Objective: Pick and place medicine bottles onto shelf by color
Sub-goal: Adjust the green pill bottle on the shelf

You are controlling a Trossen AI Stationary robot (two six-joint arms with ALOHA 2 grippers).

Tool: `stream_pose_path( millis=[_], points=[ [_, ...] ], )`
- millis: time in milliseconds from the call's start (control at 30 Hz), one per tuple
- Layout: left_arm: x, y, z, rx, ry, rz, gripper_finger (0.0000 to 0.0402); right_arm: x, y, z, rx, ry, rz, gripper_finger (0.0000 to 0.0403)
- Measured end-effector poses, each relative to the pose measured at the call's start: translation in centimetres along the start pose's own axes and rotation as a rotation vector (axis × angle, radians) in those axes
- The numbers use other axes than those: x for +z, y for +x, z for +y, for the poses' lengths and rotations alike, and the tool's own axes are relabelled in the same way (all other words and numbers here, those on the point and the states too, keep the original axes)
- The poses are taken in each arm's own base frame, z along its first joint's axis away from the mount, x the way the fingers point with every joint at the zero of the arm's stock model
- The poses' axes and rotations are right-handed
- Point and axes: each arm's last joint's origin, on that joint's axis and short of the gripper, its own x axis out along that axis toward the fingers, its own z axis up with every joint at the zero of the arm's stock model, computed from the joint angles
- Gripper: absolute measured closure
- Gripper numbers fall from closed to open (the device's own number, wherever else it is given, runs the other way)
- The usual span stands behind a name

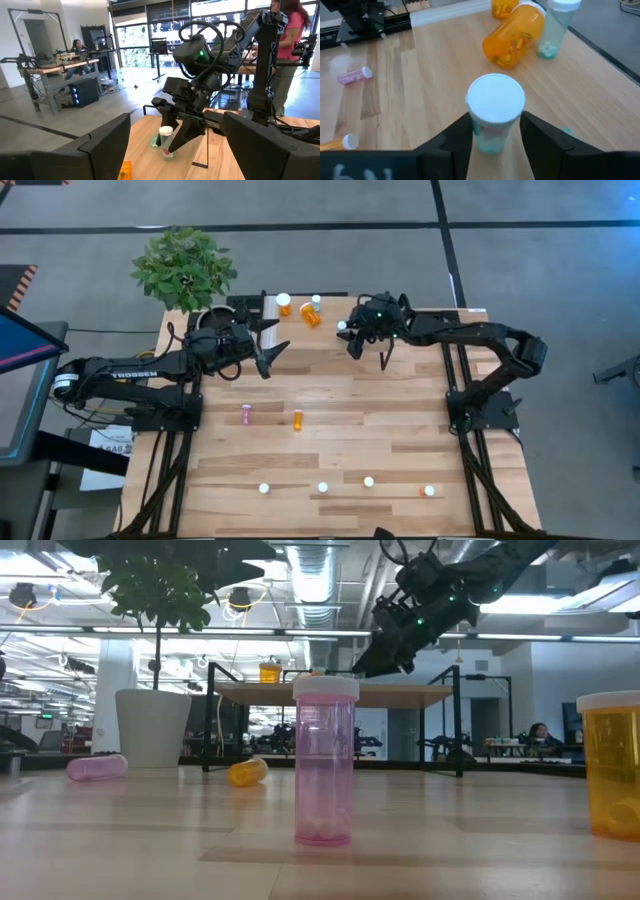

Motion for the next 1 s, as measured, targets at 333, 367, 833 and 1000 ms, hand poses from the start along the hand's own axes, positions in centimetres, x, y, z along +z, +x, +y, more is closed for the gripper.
stream_pose_path(
  millis=[333,367,833,1000],
  points=[
    [0.0,0.0,0.0,-0.001,-0.010,0.000,0.0095,0.0,0.0,0.0,0.000,0.003,-0.001,0.0169],
    [0.0,0.0,0.0,-0.001,-0.010,0.000,0.0095,0.1,0.0,0.0,0.000,0.004,0.000,0.0169],
    [0.0,0.0,0.0,-0.013,-0.011,0.002,0.0095,3.3,-1.1,0.1,-0.021,0.008,0.064,0.0168],
    [0.0,0.0,0.0,-0.013,-0.012,0.003,0.0095,4.2,-1.5,0.2,-0.066,0.007,0.084,0.0168]
  ],
)
